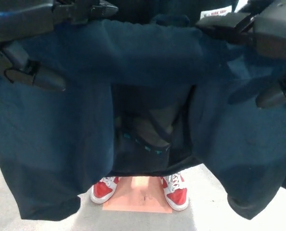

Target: A person hands a coat to the robot and the robot grabs it with both hands and holds it while the person wears the coat.

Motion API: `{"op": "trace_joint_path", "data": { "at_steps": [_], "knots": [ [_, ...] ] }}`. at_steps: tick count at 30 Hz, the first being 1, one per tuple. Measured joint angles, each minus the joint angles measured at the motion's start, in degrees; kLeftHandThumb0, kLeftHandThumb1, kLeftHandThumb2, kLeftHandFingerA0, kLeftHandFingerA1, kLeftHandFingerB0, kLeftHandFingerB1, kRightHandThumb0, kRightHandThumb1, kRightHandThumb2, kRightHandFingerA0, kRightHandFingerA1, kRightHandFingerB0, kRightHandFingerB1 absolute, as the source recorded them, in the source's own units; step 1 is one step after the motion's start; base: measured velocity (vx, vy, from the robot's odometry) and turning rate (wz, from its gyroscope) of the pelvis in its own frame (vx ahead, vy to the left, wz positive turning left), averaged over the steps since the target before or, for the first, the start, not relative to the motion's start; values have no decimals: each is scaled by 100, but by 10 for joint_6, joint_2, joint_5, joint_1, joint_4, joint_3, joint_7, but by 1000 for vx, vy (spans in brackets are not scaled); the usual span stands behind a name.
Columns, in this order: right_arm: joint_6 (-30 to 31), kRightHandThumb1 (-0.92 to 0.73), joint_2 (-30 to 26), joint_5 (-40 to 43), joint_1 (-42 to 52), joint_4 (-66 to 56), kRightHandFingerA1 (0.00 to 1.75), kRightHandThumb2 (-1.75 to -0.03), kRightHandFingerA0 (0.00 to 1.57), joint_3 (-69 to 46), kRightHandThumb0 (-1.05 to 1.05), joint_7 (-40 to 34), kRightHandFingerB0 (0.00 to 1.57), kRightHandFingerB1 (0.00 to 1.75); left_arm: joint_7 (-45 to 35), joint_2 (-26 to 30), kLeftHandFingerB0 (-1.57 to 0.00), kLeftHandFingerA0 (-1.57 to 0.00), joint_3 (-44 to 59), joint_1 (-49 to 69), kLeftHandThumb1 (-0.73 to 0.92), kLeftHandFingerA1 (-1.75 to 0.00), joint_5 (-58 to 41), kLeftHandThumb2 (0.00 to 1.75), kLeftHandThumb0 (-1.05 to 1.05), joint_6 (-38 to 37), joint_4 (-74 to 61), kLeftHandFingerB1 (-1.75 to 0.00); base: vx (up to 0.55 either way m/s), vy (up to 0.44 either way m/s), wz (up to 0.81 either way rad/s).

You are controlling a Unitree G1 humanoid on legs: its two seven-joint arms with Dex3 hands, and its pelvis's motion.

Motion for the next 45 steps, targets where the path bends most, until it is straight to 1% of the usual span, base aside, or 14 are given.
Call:
{"op": "trace_joint_path", "data": {
  "at_steps": [3, 9, 10, 13, 14, 18, 19, 20, 21, 26, 27, 31, 44, 45],
  "knots": [
    [3, -50, 2, -29, -11, 6, 65, -90, 81, 20, -89, 21, 3, 11, -21, -4, -6, -86, -14, -16, 51, -65, 13, 88, -88, 4, 15, -11, 0, 0, 0],
    [3, -55, 3, -74, -14, 5, 84, -88, 95, 30, -79, 31, 5, 27, -43, -10, -7, -90, -28, -26, 52, -63, 38, 81, -76, 7, 21, -21, 0, 0, 0],
    [3, -79, 3, -80, -13, 4, 88, -63, 92, 30, -50, 30, 26, 30, -45, -11, 0, -97, -28, -26, 56, -97, 42, 101, -34, 7, 21, -43, 0, 0, 0],
    [1, -76, 3, -103, -6, 3, 102, -62, 88, 29, -39, 19, 41, 35, -42, -16, -7, -97, -28, -24, 61, -109, 57, 102, -27, 7, 22, -45, 0, 0, 0],
    [0, -74, 3, -110, -2, 3, 108, -61, 86, 28, -38, 11, 53, 39, -39, -18, -25, -86, -27, -21, 78, -136, 63, 65, -25, 7, 22, -30, 0, 0, 0],
    [-7, -80, 3, -130, 14, 6, 118, -64, 84, 23, -39, -17, 71, 44, -30, -22, -38, -86, -27, -14, 66, -136, 81, 69, -25, 7, 24, -39, 0, 0, 0],
    [-13, -92, 3, -138, 25, 10, 126, -69, 94, 17, -55, -34, 90, 57, -25, -24, -73, -87, -27, -11, 80, -137, 89, 66, -53, 6, 28, -63, 0, 0, 0],
    [-15, -92, 2, -142, 31, 15, 126, -69, 94, 15, -55, -42, 90, 57, -22, -24, -73, -87, -27, -9, 80, -137, 93, 66, -53, 6, 31, -63, 0, 0, 0],
    [-19, -92, 2, -145, 41, 23, 136, -71, 94, 8, -58, -57, 92, 64, -17, -25, -78, -87, -26, -6, 85, -149, 98, 69, -64, 5, 38, -121, 0, 0, 0],
    [-40, -82, 2, -152, 76, 56, 154, -70, 92, -19, -44, -127, 88, 75, 33, -44, -82, -112, -21, 7, 73, -125, 118, 110, -43, -13, 64, -106, 0, 0, 0],
    [-44, -80, 2, -152, 82, 59, 153, -68, 91, -24, -42, -139, 88, 83, 46, -47, -66, -86, -20, 10, 85, -160, 125, 71, -40, -16, 66, -137, 0, 0, 0],
    [-58, -81, 2, -157, 105, 72, 170, -69, 86, -37, -43, -191, 72, 133, 95, -58, -66, -78, -20, 19, 81, -172, 154, 67, -41, -21, 69, -153, 0, 0, 0],
    [-101, -78, 9, -179, 149, 115, 172, -67, 86, -64, -40, -334, 70, 141, 235, -94, -71, -87, -13, 59, 79, -167, 250, 68, -38, -21, 86, -130, 0, 0, 0],
    [-103, -78, 12, -182, 153, 118, 173, -65, 85, -67, -38, -345, 68, 144, 249, -97, -76, -93, -11, 64, 80, -163, 258, 68, -37, -21, 88, -88, 0, 0, 0]
  ]
}}
